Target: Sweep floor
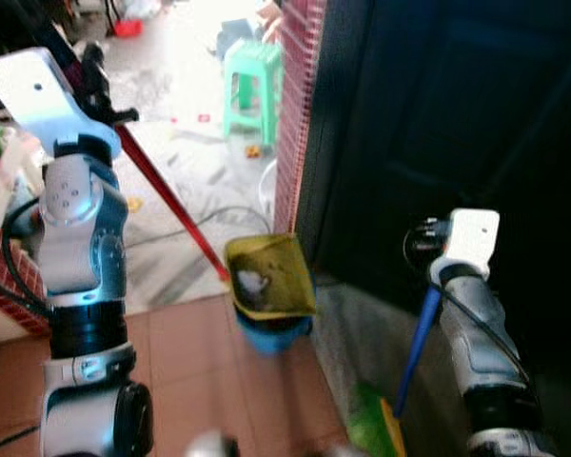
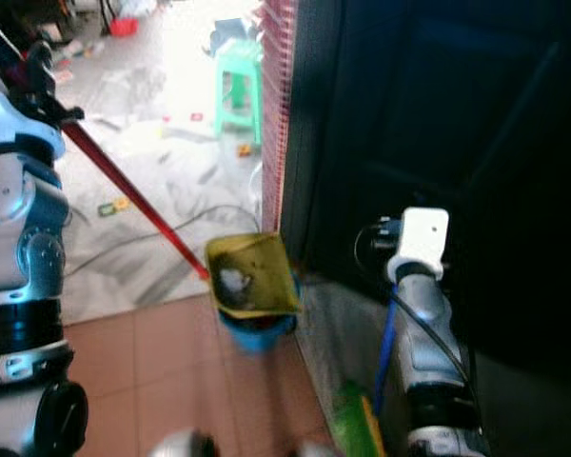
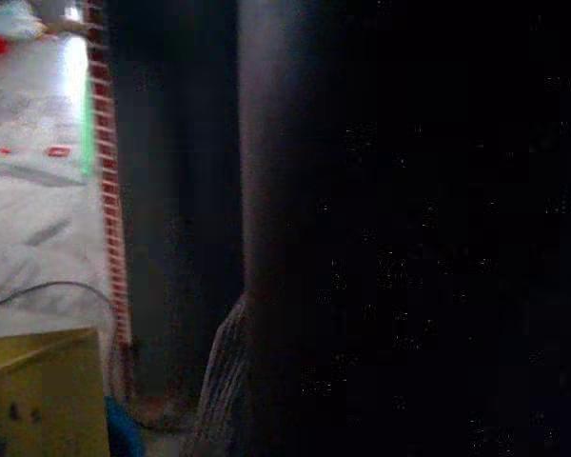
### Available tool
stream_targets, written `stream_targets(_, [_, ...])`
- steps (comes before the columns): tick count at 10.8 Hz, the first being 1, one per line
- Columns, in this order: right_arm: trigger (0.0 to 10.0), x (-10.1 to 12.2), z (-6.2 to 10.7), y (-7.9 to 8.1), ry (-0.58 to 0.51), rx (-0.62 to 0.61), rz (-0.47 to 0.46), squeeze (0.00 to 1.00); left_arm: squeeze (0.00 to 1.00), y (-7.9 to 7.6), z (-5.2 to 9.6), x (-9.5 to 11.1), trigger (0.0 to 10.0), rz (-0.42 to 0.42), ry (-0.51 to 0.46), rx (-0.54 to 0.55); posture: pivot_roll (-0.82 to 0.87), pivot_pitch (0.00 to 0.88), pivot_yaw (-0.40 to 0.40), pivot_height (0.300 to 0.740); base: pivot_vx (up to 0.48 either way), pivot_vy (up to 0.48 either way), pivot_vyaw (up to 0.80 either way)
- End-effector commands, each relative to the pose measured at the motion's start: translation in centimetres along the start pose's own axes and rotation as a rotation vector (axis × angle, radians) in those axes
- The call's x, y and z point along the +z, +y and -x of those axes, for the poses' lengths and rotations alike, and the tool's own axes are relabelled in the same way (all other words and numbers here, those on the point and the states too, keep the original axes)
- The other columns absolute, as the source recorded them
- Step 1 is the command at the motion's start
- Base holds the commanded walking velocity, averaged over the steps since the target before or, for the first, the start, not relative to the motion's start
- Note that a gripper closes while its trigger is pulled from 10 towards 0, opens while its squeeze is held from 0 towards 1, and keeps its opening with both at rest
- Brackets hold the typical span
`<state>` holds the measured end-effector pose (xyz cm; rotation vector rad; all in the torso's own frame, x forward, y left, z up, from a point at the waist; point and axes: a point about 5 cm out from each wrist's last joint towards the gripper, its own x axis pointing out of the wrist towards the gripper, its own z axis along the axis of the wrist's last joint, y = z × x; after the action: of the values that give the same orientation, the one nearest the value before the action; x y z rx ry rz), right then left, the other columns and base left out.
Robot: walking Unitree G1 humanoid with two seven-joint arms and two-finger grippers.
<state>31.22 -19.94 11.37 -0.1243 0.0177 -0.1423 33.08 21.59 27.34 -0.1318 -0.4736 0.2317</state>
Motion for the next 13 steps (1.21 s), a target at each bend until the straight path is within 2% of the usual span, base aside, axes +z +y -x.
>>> stream_targets(1, [10.0,1.0,-0.2,-0.7,-0.043,-0.019,0.011,0.0,0.0,-0.7,-0.5,2.2,10.0,-0.017,-0.114,-0.022,-0.05,0.034,-0.015,0.74,0.334,0.0,0.0])
stream_targets(6, [10.0,0.9,-0.2,-0.6,-0.044,-0.014,0.014,0.0,0.0,-2.3,0.4,1.5,10.0,-0.061,-0.124,-0.096,-0.05,0.035,-0.017,0.74,0.0,0.0,0.0])
stream_targets(7, [10.0,1.0,-0.2,-0.6,-0.044,-0.014,0.014,0.0,0.0,-3.2,0.8,1.4,10.0,-0.109,-0.147,-0.15,-0.06,0.035,-0.018,0.74,0.0,0.0,0.0])
stream_targets(9, [10.0,1.0,-0.3,-0.6,-0.045,-0.014,0.014,0.0,0.0,-4.6,1.3,1.0,10.0,-0.142,-0.16,-0.22,-0.06,0.035,-0.018,0.74,0.0,0.0,0.0])
stream_targets(13, [10.0,1.0,-0.2,-0.6,-0.046,-0.015,0.013,0.0,0.0,-9.0,3.7,0.1,10.0,-0.196,-0.212,-0.425,-0.06,0.035,-0.018,0.74,0.0,0.0,0.0])
